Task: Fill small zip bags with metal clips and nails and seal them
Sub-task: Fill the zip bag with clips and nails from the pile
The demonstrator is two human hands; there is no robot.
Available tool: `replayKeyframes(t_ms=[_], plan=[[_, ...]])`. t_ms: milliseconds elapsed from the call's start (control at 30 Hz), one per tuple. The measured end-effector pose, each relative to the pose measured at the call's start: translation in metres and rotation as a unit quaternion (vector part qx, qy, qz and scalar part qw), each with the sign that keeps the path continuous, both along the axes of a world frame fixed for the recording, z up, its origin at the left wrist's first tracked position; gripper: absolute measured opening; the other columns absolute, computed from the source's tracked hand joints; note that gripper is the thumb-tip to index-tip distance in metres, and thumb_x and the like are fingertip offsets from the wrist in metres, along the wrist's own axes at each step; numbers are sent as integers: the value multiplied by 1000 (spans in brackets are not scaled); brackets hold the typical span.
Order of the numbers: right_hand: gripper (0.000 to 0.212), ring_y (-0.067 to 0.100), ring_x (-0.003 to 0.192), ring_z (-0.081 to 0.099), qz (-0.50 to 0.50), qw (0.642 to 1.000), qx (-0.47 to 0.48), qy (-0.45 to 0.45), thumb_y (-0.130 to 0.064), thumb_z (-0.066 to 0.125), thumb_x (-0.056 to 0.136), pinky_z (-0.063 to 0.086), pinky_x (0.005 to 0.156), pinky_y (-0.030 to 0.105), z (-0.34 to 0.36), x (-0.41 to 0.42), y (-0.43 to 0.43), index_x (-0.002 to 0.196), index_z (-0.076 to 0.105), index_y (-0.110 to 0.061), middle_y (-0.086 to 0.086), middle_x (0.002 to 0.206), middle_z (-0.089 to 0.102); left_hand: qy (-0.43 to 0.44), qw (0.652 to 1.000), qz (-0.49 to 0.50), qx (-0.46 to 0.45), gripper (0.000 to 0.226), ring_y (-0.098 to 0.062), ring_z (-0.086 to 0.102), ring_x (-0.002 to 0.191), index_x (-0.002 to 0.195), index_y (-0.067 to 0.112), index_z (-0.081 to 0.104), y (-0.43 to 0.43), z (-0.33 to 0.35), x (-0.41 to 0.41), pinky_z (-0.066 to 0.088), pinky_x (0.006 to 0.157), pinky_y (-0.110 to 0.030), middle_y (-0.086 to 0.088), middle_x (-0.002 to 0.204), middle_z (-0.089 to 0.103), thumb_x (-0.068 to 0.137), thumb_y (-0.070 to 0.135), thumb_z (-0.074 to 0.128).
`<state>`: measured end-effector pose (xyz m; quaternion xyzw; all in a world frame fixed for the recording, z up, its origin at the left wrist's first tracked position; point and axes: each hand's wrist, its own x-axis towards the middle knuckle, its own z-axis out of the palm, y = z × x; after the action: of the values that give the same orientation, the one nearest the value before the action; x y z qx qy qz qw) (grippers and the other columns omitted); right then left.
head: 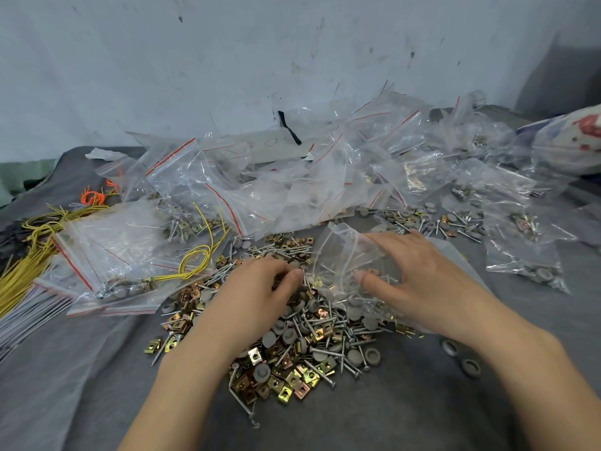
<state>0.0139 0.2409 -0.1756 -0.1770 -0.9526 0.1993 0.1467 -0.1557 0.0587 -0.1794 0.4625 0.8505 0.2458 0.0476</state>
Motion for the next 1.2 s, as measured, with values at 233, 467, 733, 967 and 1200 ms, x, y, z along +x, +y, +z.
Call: replayKeyframes(t_ms=[233,467,733,967,1200], plan=[[67,0,137,27,-5,1000,2,-9,-68,39,89,6,123,29,3,3,-1,149,33,-38,-18,147,43,-4,996,60,59,38,0,52,51,81,25,67,3,5,-1,34,49,-19,13,57,59,100,47,43],[64,-1,137,23,-19,999,2,-27,-64,39,92,3,119,26,8,5,-2,150,30,-41,-26,139,35,45,988,149,-19,34,-29,56,116,126,21,58,8,-4,-19,44,99,-46,-7,124,61,101,39,44],[66,-14,114,20,-24,1000,-15,3,-65,38,87,19,122,38,8,7,0,148,34,-40,-21,145,43,28,985,147,-81,43,-29,48,127,136,23,52,33,-6,-22,39,104,-48,-5,137,54,102,46,37],[66,-4,128,25,-32,999,-25,18,-65,37,88,22,120,39,10,7,4,148,36,-38,-26,139,40,36,981,157,-108,40,-34,41,130,132,22,52,55,-6,-28,34,105,-49,-10,137,52,103,42,34],[57,1,134,31,-41,998,-48,17,-62,39,91,21,121,38,12,13,10,144,38,-40,-23,144,43,32,972,177,-148,51,-37,43,130,135,11,51,79,-6,-34,36,108,-49,-20,139,51,103,46,32]])
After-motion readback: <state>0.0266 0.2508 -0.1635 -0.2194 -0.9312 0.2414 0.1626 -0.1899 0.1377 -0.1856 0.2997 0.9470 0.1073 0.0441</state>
